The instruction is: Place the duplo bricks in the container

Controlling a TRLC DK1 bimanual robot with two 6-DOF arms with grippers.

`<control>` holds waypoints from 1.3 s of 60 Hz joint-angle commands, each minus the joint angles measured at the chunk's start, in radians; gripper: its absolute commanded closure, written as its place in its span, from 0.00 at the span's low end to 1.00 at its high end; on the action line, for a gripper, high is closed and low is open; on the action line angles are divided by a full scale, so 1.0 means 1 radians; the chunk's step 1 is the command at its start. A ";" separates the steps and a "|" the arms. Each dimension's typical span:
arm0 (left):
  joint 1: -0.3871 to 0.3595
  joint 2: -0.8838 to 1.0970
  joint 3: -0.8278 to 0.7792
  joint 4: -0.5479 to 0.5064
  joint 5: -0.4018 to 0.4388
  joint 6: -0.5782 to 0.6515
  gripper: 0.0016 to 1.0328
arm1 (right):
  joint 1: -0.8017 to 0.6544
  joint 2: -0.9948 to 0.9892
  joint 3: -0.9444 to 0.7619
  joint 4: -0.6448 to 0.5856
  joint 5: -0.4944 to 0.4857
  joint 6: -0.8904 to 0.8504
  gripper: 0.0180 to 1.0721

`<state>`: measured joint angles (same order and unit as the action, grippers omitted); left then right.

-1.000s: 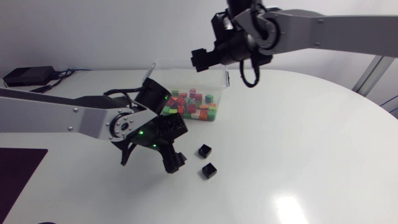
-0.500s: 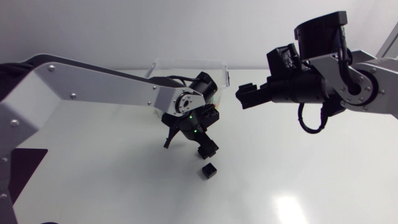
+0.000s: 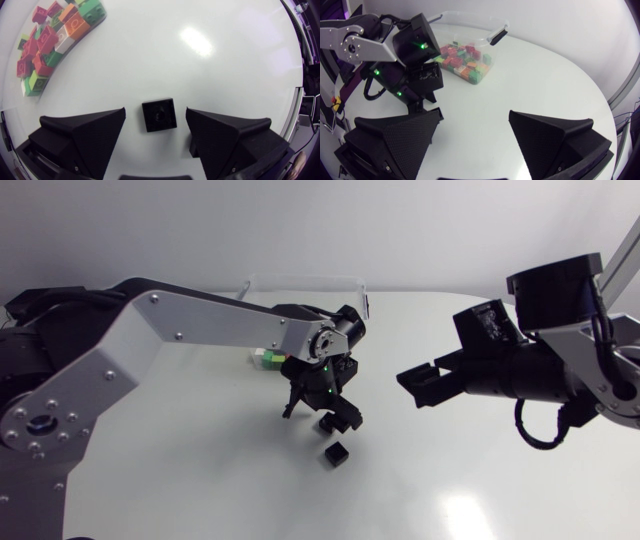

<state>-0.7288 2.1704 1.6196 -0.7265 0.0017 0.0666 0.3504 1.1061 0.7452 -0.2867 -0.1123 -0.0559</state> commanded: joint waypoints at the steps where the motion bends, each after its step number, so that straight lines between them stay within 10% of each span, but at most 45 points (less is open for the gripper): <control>1: -0.009 0.046 0.029 -0.011 -0.002 -0.039 0.43 | -0.013 -0.040 -0.052 -0.028 -0.020 -0.045 0.05; 19: -0.009 0.058 0.022 -0.050 -0.002 -0.042 0.63 | -0.031 -0.083 -0.089 -0.129 -0.101 -0.148 0.08; 78: 0.316 -0.618 -0.257 0.099 -0.016 0.070 0.64 | 0.331 0.649 0.286 -0.220 0.045 0.005 0.17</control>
<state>-0.4385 1.5902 1.3849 -0.6514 -0.0093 0.1143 0.6743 1.7008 0.9829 -0.4793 -0.0738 -0.0826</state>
